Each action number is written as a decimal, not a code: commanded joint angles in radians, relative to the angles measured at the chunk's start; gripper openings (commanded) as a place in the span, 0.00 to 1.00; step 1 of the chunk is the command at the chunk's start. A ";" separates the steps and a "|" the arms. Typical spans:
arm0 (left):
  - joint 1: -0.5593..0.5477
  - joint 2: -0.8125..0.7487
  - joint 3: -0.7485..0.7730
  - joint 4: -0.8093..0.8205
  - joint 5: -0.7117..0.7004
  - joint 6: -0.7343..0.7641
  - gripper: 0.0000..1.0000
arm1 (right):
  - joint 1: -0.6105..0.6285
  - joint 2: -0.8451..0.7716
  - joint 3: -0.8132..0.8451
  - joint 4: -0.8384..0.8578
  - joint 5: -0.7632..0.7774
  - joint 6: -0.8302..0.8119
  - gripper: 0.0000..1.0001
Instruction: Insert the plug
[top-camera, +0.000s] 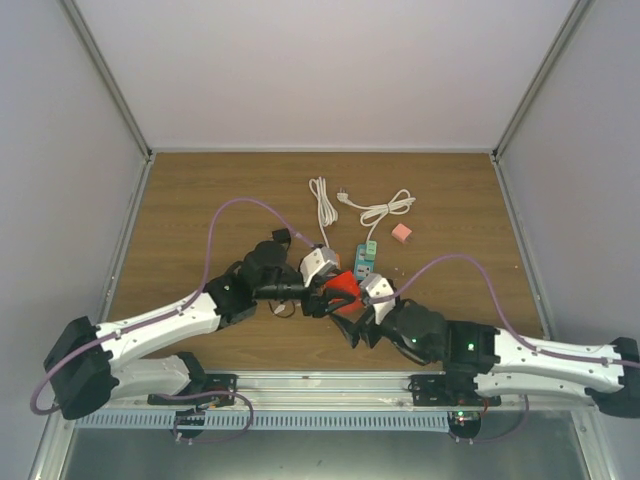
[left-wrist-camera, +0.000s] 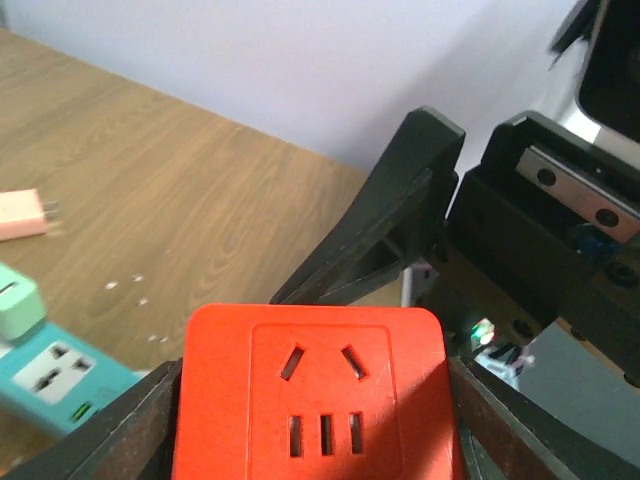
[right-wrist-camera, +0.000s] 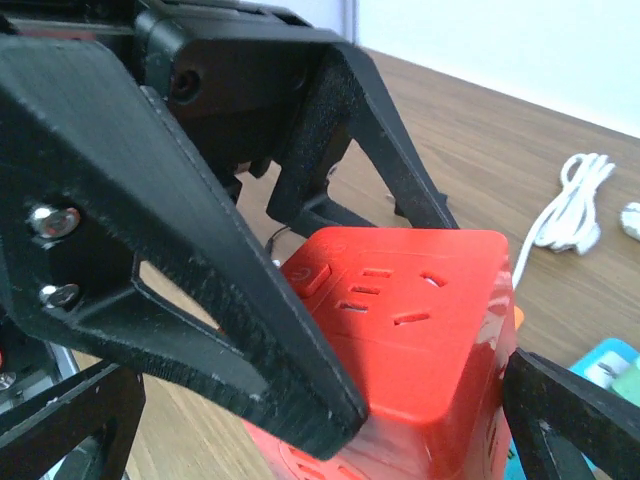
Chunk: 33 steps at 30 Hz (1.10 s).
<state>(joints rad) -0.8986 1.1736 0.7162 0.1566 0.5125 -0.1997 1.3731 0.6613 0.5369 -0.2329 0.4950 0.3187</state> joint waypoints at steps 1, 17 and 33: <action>0.025 -0.039 0.036 -0.043 -0.025 0.192 0.00 | -0.070 0.106 0.015 0.142 -0.329 -0.077 1.00; 0.116 0.027 0.108 -0.195 0.058 0.391 0.00 | -0.105 0.271 0.138 0.016 -0.230 -0.124 1.00; 0.137 -0.042 0.221 -0.452 0.309 0.690 0.00 | -0.105 0.160 0.048 0.113 -0.371 -0.217 0.99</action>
<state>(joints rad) -0.7765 1.1877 0.8413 -0.2680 0.7059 0.3733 1.2648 0.8337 0.6277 -0.1577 0.2371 0.1539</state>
